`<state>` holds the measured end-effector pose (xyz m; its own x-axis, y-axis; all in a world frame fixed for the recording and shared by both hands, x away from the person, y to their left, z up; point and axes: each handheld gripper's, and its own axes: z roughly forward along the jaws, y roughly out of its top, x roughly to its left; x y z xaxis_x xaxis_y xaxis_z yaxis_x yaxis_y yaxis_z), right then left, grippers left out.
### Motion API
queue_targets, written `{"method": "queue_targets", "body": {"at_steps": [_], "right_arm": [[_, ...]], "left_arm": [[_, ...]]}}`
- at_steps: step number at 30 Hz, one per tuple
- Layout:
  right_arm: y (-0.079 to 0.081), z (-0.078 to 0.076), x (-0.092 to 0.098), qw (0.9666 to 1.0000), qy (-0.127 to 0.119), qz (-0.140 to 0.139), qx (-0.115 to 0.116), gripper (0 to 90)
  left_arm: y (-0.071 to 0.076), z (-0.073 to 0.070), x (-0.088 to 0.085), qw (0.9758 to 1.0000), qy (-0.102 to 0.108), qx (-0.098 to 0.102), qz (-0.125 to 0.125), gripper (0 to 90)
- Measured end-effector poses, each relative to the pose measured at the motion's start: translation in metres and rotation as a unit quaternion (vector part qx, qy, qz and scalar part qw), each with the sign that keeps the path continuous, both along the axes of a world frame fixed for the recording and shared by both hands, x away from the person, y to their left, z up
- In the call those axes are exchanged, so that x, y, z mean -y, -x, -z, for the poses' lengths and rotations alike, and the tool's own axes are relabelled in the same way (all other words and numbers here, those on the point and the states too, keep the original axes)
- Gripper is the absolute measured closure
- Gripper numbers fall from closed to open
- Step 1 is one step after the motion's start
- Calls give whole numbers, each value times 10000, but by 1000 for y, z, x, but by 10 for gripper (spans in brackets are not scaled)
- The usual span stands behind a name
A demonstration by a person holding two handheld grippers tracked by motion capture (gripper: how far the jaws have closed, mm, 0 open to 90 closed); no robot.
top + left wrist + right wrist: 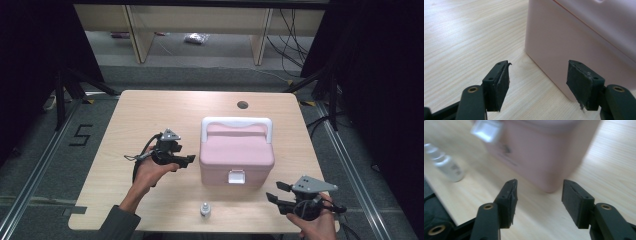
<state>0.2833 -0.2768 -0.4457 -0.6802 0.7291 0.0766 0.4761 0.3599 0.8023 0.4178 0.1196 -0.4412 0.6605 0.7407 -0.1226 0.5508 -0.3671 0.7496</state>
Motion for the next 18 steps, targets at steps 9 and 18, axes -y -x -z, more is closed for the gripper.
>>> {"method": "queue_targets", "body": {"at_steps": [9, 18], "right_arm": [[8, 5, -44, 9959, 237, -865, 150, 428], [9, 15, -85, 9894, 399, -1390, 111, 426]], "left_arm": [[-3, 2, -2, 10000, -56, -53, -57, 322], [-4, 2, -4, 9999, -42, -64, -111, 321]]}}
